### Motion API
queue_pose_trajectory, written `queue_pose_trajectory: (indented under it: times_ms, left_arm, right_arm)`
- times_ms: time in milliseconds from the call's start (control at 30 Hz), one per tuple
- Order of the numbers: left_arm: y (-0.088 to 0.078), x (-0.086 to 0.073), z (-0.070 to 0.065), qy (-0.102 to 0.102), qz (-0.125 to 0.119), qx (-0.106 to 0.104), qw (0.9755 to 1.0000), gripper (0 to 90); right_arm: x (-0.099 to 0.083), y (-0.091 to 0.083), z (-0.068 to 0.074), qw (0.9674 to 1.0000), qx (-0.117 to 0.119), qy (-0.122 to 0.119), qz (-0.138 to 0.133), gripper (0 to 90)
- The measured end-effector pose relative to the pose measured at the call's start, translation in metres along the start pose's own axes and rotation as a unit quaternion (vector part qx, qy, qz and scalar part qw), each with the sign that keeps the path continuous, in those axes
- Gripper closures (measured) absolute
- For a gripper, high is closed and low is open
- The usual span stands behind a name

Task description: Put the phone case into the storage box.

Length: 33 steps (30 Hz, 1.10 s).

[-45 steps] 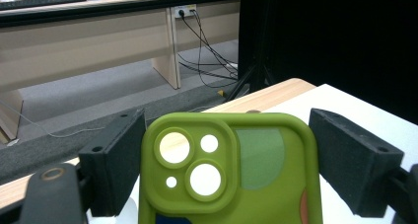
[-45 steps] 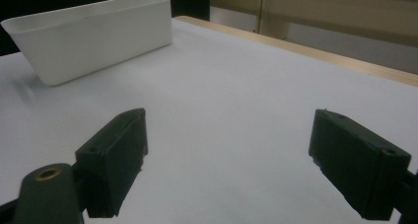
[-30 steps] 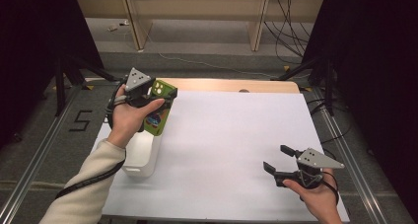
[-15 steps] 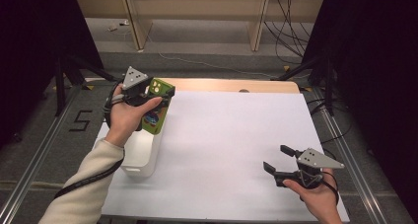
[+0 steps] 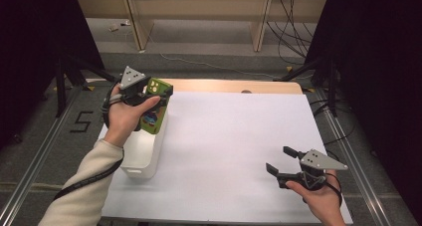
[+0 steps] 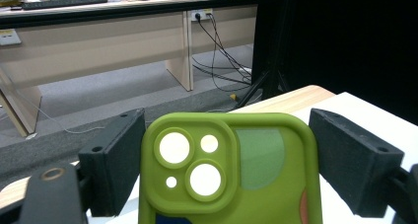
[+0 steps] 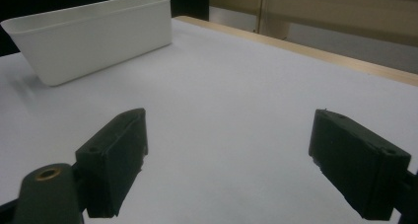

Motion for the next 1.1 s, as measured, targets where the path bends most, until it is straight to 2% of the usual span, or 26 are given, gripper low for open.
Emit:
queue_pose_trajectory:
  times_ms: [1100]
  left_arm:
    - [0.003,0.0,0.022,-0.011,-0.005,0.017,0.9998,16.8]
  right_arm:
    - [0.0,0.0,0.0,1.0,-0.001,0.001,0.001,16.1]
Point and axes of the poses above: each handheld gripper's, and its own axes: y roughly forward along the jaws, x roughly out of its top, z roughly to its left, the point moved 10 cm from there along y, roughly forward along the jaws, and after that the axes turned 9 degrees about y, right-handed, at the moved point
